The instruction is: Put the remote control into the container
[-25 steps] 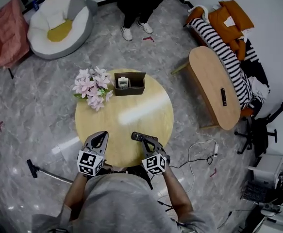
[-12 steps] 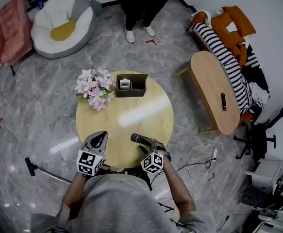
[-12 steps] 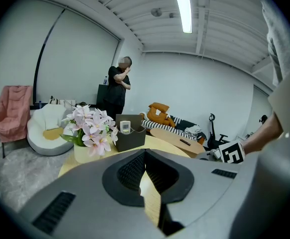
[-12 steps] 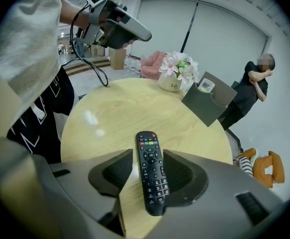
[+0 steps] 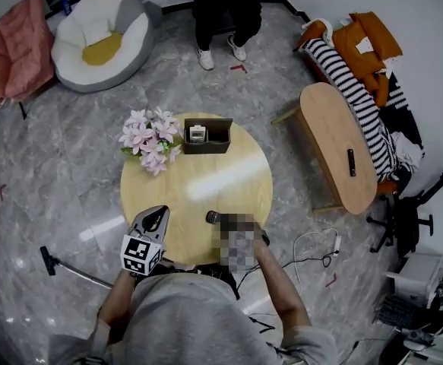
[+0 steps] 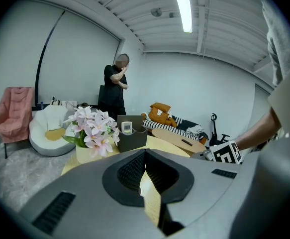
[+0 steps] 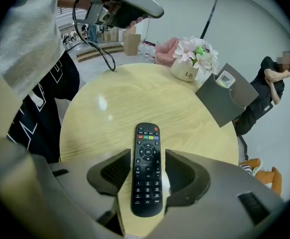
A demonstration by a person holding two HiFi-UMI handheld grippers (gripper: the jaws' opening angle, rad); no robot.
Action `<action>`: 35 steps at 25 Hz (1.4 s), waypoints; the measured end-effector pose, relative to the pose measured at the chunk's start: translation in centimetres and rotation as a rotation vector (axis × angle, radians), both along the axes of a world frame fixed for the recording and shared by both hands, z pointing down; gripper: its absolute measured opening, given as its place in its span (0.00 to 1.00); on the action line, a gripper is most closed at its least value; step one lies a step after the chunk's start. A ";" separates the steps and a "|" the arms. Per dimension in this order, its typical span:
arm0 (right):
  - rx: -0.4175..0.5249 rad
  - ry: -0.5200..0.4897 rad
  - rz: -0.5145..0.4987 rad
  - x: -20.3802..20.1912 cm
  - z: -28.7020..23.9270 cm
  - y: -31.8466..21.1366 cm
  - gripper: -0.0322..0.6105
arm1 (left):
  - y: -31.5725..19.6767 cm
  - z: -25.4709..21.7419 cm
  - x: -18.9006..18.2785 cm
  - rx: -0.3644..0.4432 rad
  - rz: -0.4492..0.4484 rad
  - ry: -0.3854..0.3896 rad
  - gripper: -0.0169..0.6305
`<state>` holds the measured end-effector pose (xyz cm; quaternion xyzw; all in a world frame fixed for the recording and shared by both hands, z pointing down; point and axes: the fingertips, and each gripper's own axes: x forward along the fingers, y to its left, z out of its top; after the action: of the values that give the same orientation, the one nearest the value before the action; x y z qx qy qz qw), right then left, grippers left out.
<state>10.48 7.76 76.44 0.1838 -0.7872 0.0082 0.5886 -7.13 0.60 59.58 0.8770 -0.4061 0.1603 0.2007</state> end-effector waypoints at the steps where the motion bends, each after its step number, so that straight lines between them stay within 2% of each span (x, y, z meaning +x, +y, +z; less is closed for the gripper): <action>1: -0.005 0.007 -0.006 0.0 0.1 -0.1 0.36 | 0.0 0.0 -0.1 0.000 -0.003 0.000 0.04; 8: -0.052 0.052 -0.040 0.0 1.0 -0.2 0.36 | -0.2 0.1 -0.7 -0.001 -0.028 0.001 0.04; 21: -0.064 0.118 -0.042 0.2 1.6 -0.8 0.36 | -0.7 0.0 -1.5 -0.001 -0.044 -0.004 0.04; 27: -0.060 0.099 0.047 0.5 1.3 -1.2 0.36 | -0.9 -0.2 -1.6 0.008 -0.038 -0.001 0.04; 34: 0.014 0.013 0.191 0.4 -2.1 -3.9 0.34 | -1.3 -0.9 -1.5 0.027 -0.024 -0.001 0.04; 35: 0.043 -0.004 0.219 0.5 -2.9 -4.5 0.29 | -1.3 -0.9 -1.4 0.029 -0.021 0.000 0.04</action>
<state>11.00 3.23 73.56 0.2814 -0.7635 0.0558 0.5786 -8.55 -0.70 58.63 0.8754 -0.4177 0.1523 0.1898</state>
